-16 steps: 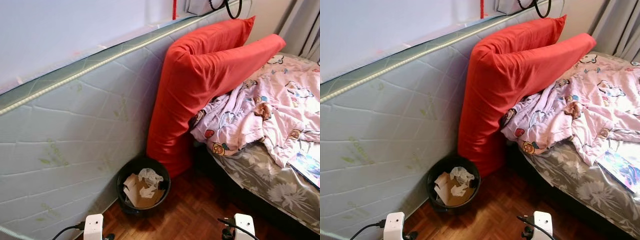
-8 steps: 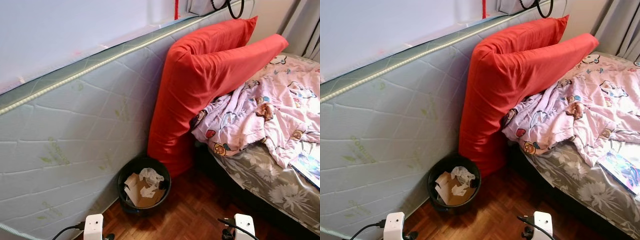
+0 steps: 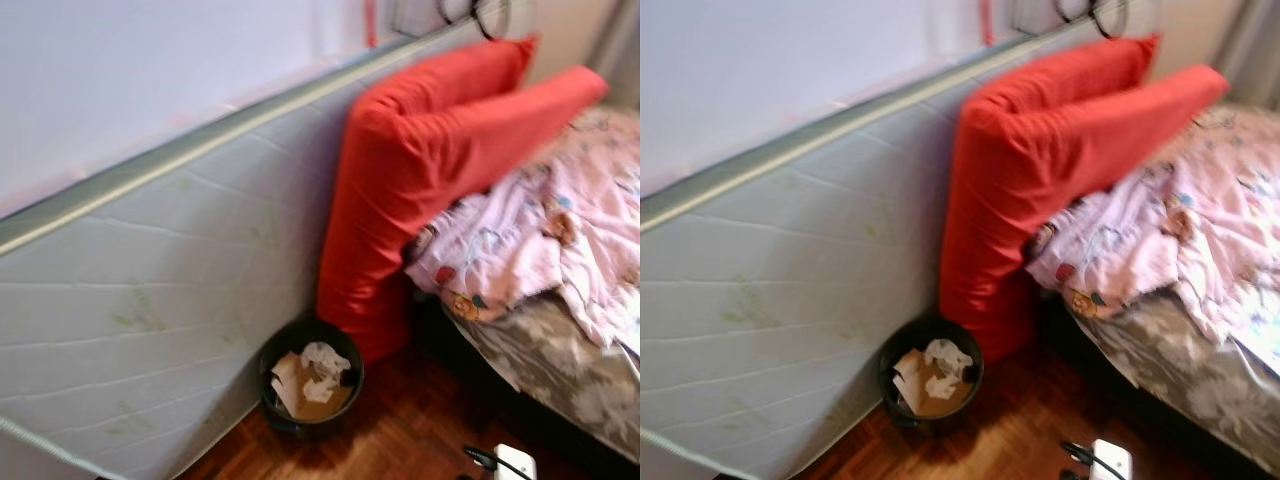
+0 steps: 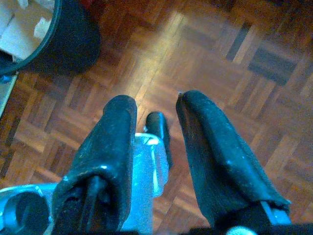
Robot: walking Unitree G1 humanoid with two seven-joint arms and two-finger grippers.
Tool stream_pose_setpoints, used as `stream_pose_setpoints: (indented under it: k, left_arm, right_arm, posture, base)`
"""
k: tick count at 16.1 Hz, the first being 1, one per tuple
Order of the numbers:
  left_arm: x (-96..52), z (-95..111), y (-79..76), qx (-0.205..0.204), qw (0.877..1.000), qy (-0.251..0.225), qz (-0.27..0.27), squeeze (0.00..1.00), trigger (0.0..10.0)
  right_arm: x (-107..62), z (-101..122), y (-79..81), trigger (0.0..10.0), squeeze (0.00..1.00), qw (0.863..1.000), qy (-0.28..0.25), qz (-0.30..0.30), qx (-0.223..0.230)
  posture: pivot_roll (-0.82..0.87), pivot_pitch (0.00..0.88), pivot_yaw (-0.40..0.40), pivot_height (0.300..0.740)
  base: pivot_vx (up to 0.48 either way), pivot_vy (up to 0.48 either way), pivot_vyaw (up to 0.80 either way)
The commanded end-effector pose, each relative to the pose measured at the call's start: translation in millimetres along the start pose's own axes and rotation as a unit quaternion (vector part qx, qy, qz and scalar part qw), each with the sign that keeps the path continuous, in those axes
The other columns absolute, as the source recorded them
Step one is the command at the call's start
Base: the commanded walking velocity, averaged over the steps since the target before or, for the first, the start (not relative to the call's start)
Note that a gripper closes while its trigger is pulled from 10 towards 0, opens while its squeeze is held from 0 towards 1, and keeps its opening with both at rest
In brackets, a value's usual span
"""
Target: Clean up the room
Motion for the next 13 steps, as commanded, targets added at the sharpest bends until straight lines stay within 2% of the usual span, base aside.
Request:
stream_pose_setpoints:
  k: [1, 6, 9, 12, 13]
  left_arm:
    - [-5.2, -6.6, 16.8, -0.002, 1.0, 0.008, 0.02, 0.0, 10.0]
    - [-6.1, 3.3, 15.6, -0.031, 0.999, -0.031, 0.012, 0.0, 10.0]
    - [-7.2, 15.9, 10.7, -0.063, 0.995, -0.077, -0.005, 0.0, 10.0]
    - [-6.6, 16.8, 4.8, -0.035, 0.996, -0.073, -0.024, 0.0, 10.0]
    - [-5.5, 13.5, 2.0, 0.015, 0.998, -0.054, -0.033, 0.0, 10.0]
  right_arm:
    - [-3.8, -7.5, -13.6, 10.0, 0.0, 1.0, 0.009, -0.016, 0.006]
    - [-3.5, -5.5, -12.2, 10.0, 0.0, 1.0, 0.004, -0.008, 0.017]
    - [-3.5, -3.9, -12.4, 10.0, 0.0, 1.0, 0.004, -0.002, 0.008]
    - [-3.5, -2.6, -12.6, 10.0, 0.0, 1.0, 0.001, 0.0, 0.009]
    - [-3.5, -2.1, -12.1, 10.0, 0.0, 1.0, -0.001, 0.002, 0.012]
  posture:
    - [0.05, 0.0, 0.035, 0.74]
    - [0.06, 0.0, 0.029, 0.74]
    - [0.08, 0.0, 0.009, 0.74]
    - [0.08, 0.0, 0.008, 0.74]
    - [0.07, 0.0, 0.01, 0.74]
  base:
    - [0.0, 0.0, 0.0]
    - [0.0, 0.0, 0.0]
    - [0.0, 0.0, 0.0]
    - [0.0, 0.0, 0.0]
    - [0.0, 0.0, 0.0]
Point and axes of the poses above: a point about 5 cm out from each wrist's last joint towards the gripper, its own x axis pointing out of the wrist towards the gripper, its own z axis along the axis of the wrist's last joint, y = z × x, the point moved 6 cm from there along x, pointing out of the wrist towards the gripper, and after that the axes turned 9 degrees about -x, right-handed, at the moved point
